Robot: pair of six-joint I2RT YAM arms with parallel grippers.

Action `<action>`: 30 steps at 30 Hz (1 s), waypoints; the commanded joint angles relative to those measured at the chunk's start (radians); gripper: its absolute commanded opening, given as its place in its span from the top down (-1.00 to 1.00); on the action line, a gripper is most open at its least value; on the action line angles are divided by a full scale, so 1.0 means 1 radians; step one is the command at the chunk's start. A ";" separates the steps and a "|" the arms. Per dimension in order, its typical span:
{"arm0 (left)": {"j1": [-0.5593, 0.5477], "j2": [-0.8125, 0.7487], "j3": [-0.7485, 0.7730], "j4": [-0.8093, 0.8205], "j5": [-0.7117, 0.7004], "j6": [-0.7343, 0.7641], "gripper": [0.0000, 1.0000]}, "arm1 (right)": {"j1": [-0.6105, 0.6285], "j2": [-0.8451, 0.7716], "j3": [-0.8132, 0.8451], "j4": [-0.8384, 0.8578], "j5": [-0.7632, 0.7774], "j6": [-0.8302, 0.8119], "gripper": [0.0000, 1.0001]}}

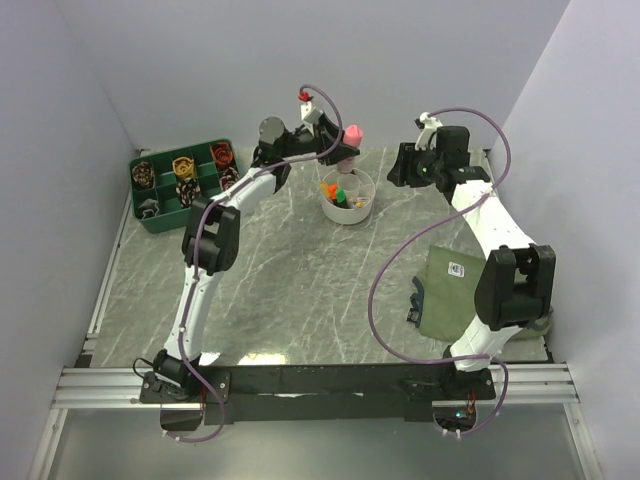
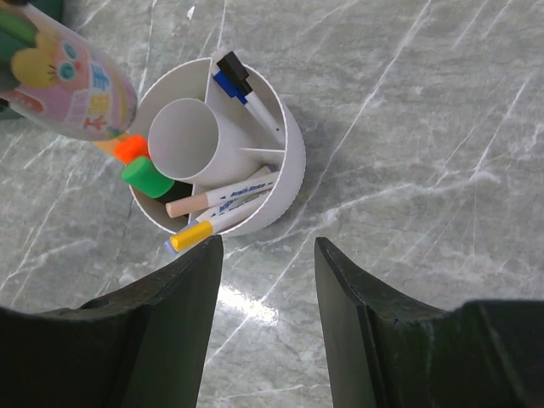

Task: Sort the stationery into containers
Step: Place the stationery in the storage box.

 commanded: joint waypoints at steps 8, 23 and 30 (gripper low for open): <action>-0.036 0.086 0.059 0.052 -0.040 0.016 0.99 | -0.001 -0.083 -0.032 -0.006 0.003 -0.013 -0.11; -0.027 0.144 0.040 0.085 -0.066 0.001 0.29 | 0.009 -0.129 -0.092 -0.020 0.025 -0.049 -0.16; 0.035 -0.046 -0.142 0.144 0.016 0.043 -0.99 | 0.012 -0.092 -0.059 -0.001 -0.029 -0.036 -0.18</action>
